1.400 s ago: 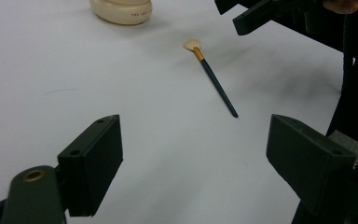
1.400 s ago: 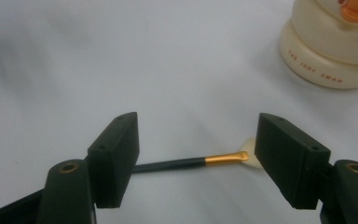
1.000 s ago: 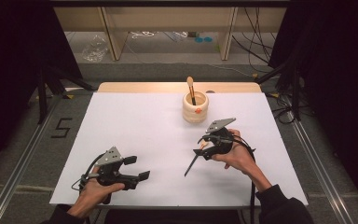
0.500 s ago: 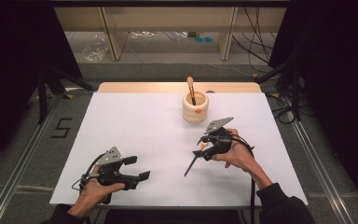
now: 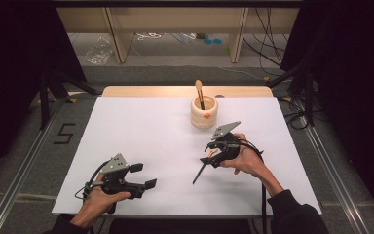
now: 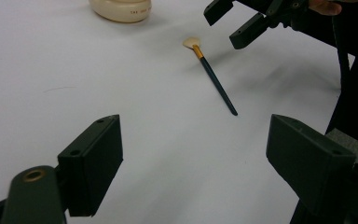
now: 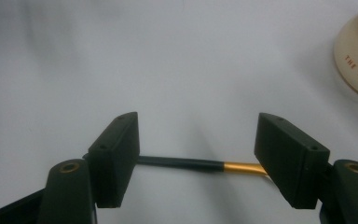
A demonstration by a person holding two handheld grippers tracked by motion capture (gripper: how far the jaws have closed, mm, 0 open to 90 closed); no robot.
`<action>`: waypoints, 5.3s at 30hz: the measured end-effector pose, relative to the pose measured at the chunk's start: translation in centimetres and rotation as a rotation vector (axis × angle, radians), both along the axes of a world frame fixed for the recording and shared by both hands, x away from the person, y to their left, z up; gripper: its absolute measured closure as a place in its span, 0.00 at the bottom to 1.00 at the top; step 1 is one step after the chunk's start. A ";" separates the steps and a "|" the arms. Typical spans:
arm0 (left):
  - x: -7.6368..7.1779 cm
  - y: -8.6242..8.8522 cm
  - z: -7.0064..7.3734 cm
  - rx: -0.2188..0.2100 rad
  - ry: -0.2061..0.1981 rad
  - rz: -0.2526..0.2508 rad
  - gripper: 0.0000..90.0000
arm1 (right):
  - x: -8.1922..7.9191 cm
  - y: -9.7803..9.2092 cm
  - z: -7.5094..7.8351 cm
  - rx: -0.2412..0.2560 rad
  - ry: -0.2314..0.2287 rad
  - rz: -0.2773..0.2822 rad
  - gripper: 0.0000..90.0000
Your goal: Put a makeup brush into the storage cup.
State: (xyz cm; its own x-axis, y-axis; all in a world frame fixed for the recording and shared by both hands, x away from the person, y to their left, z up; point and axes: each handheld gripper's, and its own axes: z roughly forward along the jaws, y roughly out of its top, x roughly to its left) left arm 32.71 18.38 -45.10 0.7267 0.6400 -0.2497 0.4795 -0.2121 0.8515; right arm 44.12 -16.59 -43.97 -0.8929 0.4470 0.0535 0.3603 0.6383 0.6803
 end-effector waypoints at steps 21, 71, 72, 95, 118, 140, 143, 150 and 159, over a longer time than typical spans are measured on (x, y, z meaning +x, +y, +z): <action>0.2 -0.1 -0.1 0.007 0.003 -0.005 0.21 | 0.7 0.5 -1.0 -0.031 0.013 0.094 0.36; 0.1 -0.2 -0.1 0.012 -0.001 -0.017 0.21 | 1.0 1.8 -2.9 -0.201 0.019 0.221 0.39; 0.1 -0.2 -0.1 0.009 0.001 -0.018 0.21 | 1.0 1.8 -3.0 -0.203 0.020 0.222 0.39; 0.1 -0.1 -0.1 0.000 0.002 -0.019 0.21 | 1.1 2.0 -2.3 -0.319 0.034 0.201 0.63; 0.1 -0.1 -0.1 -0.002 0.002 -0.020 0.21 | 1.6 2.8 -2.0 -0.388 0.102 0.219 0.79; 0.1 -0.1 -0.1 0.002 0.003 -0.015 0.21 | 1.7 3.8 -1.7 -0.477 0.121 0.253 0.88; 0.1 -0.1 -0.1 0.006 0.002 -0.013 0.21 | 1.7 3.9 -1.7 -0.483 0.127 0.263 0.89; 0.1 -0.1 -0.1 0.007 0.002 -0.012 0.21 | 1.8 4.1 -1.7 -0.497 0.134 0.273 0.90; 0.1 -0.1 -0.2 0.004 0.000 -0.015 0.21 | 2.0 4.4 -1.6 -0.538 0.122 0.291 0.90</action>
State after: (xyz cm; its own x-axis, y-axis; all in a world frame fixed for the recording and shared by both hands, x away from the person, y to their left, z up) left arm 32.83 18.31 -45.25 0.7360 0.6301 -0.2477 0.4766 -0.2223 0.8506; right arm 46.16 -12.19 -45.54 -0.9838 0.1791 -0.0020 0.1751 0.9638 0.2012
